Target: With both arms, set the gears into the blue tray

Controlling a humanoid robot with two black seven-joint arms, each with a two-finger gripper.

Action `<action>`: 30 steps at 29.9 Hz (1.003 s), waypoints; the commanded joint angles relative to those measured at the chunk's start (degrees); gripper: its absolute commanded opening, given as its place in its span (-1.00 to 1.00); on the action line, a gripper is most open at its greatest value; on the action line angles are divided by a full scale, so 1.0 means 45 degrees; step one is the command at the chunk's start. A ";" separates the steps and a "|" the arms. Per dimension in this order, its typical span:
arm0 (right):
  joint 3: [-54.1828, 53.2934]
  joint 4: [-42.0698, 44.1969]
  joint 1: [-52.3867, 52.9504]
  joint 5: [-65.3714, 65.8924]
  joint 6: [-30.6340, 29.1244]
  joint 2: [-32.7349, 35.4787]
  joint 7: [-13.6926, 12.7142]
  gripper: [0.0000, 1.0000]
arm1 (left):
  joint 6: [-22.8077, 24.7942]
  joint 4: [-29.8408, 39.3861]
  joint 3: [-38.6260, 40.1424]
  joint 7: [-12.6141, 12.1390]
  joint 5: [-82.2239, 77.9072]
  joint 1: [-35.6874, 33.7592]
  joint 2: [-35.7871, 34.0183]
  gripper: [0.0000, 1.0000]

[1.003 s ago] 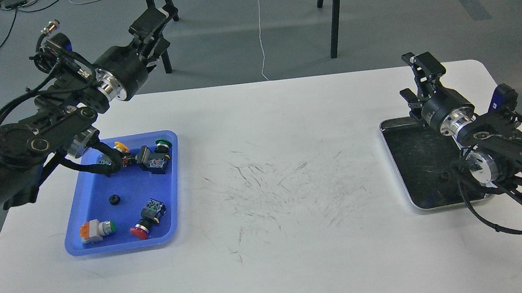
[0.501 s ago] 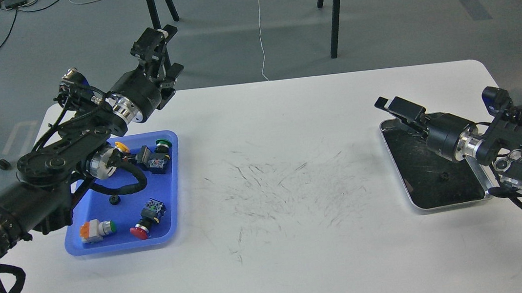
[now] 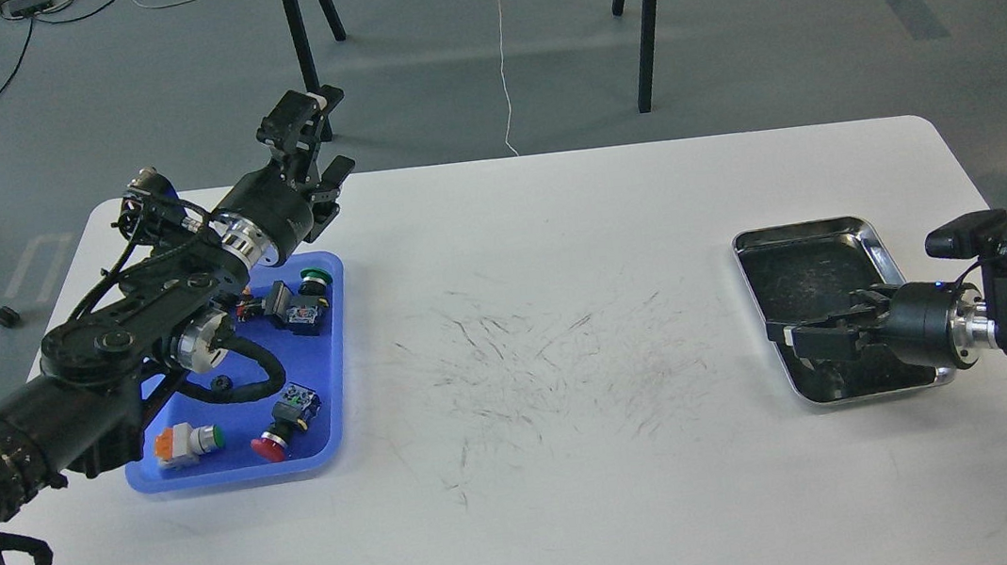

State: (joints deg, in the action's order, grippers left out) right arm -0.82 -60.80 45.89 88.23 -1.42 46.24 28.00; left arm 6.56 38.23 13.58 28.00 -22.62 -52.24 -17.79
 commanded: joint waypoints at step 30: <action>0.0318 0.1089 0.0761 -0.1073 -0.0759 0.0662 -0.0001 0.98 | -0.0111 0.0021 -0.0009 -0.0001 -0.0109 0.0594 0.0301 0.99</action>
State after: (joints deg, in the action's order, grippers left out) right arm 0.44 -55.80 49.05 83.53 -3.35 49.12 28.00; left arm 6.07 38.32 13.53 28.00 -23.10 -49.60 -16.44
